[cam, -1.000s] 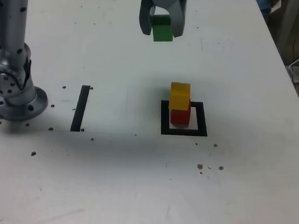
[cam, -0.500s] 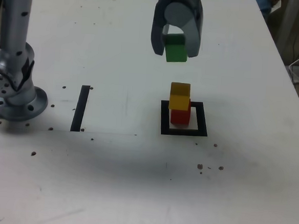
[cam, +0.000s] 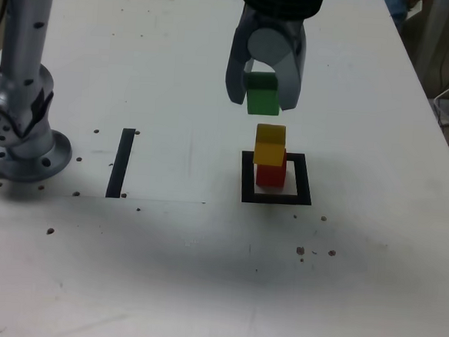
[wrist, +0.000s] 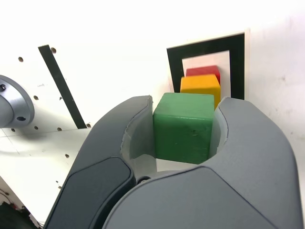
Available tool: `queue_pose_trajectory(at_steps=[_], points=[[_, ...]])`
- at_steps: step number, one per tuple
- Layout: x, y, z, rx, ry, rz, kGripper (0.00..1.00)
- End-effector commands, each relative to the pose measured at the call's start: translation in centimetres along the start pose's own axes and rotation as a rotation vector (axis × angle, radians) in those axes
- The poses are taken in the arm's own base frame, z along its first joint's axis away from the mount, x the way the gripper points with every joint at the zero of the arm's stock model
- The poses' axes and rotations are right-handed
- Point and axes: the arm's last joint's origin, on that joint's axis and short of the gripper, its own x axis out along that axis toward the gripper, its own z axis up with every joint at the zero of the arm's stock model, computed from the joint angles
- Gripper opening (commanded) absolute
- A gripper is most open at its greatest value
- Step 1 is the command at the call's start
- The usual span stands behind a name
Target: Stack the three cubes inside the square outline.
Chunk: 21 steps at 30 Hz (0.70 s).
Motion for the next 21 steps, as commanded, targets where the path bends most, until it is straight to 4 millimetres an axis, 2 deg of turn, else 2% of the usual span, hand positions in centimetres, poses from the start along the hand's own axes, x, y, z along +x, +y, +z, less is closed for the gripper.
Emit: queue_pose_trajectory(at_steps=[1, 12, 21], points=[[0.3, -0.4, 0.1, 0.006, 0.028, 0.001, 0.17], [2.1, -0.8, 1.6, 0.01, 0.079, 0.006, 0.17], [2.5, -0.8, 2.2, 0.011, 0.079, 0.004, 0.2]])
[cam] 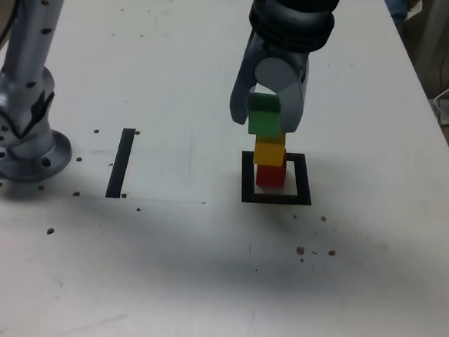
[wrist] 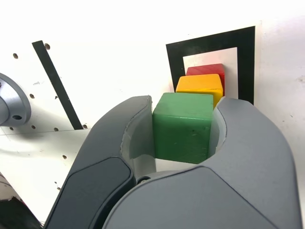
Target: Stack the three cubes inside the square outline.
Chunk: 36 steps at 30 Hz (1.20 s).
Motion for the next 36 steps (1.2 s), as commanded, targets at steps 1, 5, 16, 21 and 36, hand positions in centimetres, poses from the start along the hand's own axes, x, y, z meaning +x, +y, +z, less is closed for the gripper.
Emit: queue_pose_trajectory(at_steps=[1, 5, 16, 21, 36], points=[[0.2, 0.0, 0.1, 0.002, 0.018, -0.002, 0.21], [0.4, 0.0, 0.3, 0.005, 0.021, -0.005, 0.25], [0.7, -0.1, 0.5, 0.019, 0.023, -0.008, 0.75], [0.7, 0.0, 0.4, 0.022, 0.023, 0.001, 0.99], [-1.4, 0.2, -2.5, 0.016, -0.029, 0.009, 1.0]])
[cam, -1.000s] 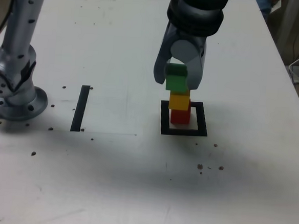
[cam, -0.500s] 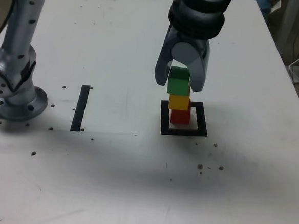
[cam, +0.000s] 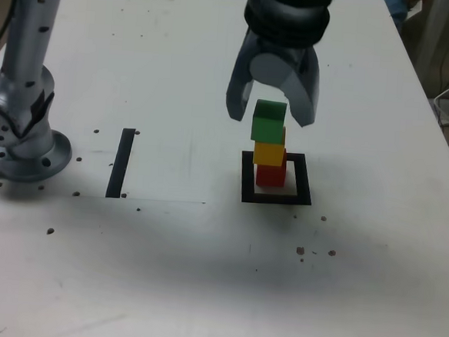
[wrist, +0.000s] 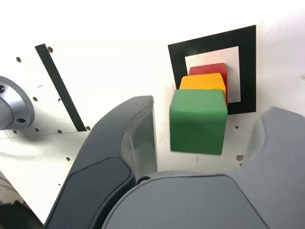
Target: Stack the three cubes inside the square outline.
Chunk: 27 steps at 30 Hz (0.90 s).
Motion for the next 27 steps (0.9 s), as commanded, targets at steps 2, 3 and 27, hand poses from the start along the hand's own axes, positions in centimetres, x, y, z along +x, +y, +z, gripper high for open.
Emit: queue_pose_trajectory(at_steps=[2, 3, 27], points=[[-1.2, 0.1, -1.9, -0.002, -0.018, 0.006, 1.0], [-1.5, 0.1, -2.4, -0.003, -0.024, 0.007, 1.0], [4.1, 1.2, -13.4, -0.07, 0.103, -0.073, 1.0]])
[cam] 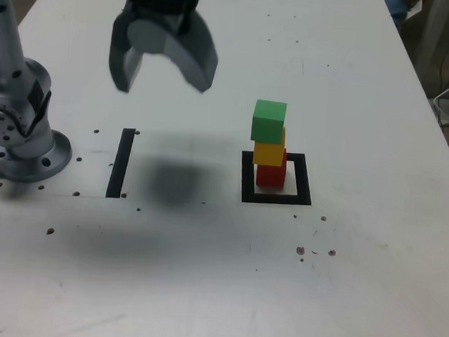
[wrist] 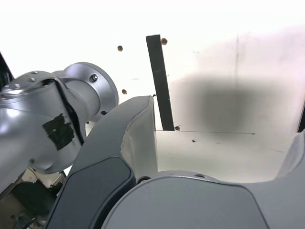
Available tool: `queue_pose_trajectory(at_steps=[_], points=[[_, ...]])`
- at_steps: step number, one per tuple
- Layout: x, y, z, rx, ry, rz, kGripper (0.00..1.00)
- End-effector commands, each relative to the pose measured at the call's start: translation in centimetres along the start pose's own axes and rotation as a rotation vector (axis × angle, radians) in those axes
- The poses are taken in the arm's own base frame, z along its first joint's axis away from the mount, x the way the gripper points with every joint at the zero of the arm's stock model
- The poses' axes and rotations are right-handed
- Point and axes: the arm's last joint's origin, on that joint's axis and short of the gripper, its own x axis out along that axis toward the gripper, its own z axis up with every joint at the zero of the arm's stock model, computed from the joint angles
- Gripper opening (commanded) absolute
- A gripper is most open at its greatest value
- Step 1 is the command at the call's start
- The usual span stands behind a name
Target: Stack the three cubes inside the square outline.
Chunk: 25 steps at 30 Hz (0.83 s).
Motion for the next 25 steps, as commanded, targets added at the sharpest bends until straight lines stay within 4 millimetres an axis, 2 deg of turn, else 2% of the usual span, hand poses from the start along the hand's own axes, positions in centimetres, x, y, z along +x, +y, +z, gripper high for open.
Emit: queue_pose_trajectory(at_steps=[1, 17, 25], points=[[1.1, -0.1, -0.3, -0.001, 0.0, -0.011, 1.0], [7.6, -0.9, -1.9, -0.045, 0.062, -0.052, 1.0], [8.8, -1.3, -3.0, -0.057, 0.044, -0.068, 1.0]])
